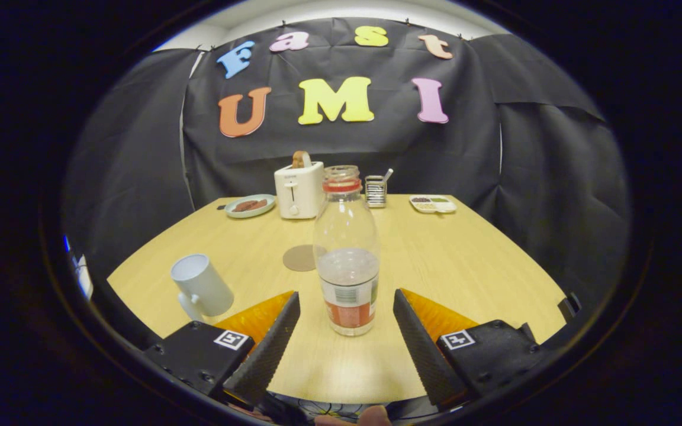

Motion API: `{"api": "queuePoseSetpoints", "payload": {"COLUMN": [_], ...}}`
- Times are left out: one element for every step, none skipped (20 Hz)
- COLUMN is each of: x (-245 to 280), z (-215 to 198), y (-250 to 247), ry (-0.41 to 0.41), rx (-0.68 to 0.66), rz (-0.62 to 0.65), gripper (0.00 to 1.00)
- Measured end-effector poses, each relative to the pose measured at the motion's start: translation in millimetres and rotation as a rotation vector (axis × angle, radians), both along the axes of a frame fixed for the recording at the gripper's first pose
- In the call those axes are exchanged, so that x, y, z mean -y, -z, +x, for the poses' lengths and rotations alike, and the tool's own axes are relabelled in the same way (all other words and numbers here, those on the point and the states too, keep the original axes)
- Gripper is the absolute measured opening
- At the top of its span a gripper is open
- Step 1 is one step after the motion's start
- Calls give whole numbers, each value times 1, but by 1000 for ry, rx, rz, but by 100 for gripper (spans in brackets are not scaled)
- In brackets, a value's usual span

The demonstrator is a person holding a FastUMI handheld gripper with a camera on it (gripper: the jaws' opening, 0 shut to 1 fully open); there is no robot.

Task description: Take the bottle from table, then pour the juice into the cup, finally place the bottle on the coaster

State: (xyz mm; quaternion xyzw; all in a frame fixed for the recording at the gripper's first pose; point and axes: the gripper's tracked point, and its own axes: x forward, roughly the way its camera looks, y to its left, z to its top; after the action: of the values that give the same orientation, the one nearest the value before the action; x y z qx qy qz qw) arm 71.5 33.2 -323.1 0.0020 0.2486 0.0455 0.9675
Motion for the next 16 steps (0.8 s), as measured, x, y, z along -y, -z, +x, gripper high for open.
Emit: {"api": "queuePoseSetpoints", "payload": {"x": [0, 1, 2, 1, 0, -1, -1, -1, -1, -1, 0, 0, 1, 1, 1, 1], "z": [5, 9, 13, 17, 22, 26, 31, 35, 40, 44, 48, 51, 54, 56, 58, 58], "y": [4, 8, 12, 17, 19, 21, 23, 25, 26, 28, 27, 27, 28, 28, 30, 29], "ry": [3, 9, 14, 24, 30, 37, 43, 49, 51, 59, 64, 70, 75, 75, 77, 80], "rx": [-2, -4, -8, -11, -12, -11, -7, -3, 2, 8, 15, 24, 28, 31, 30, 32], "rz": [2, 1, 2, 9, 23, 34, 43, 51, 60, 67, 74, 78, 74, 69, 64, 60], "gripper": [100, 100, 100, 100, 100, 100, 100, 100, 100, 100, 100, 100, 100, 100, 100, 100]}}
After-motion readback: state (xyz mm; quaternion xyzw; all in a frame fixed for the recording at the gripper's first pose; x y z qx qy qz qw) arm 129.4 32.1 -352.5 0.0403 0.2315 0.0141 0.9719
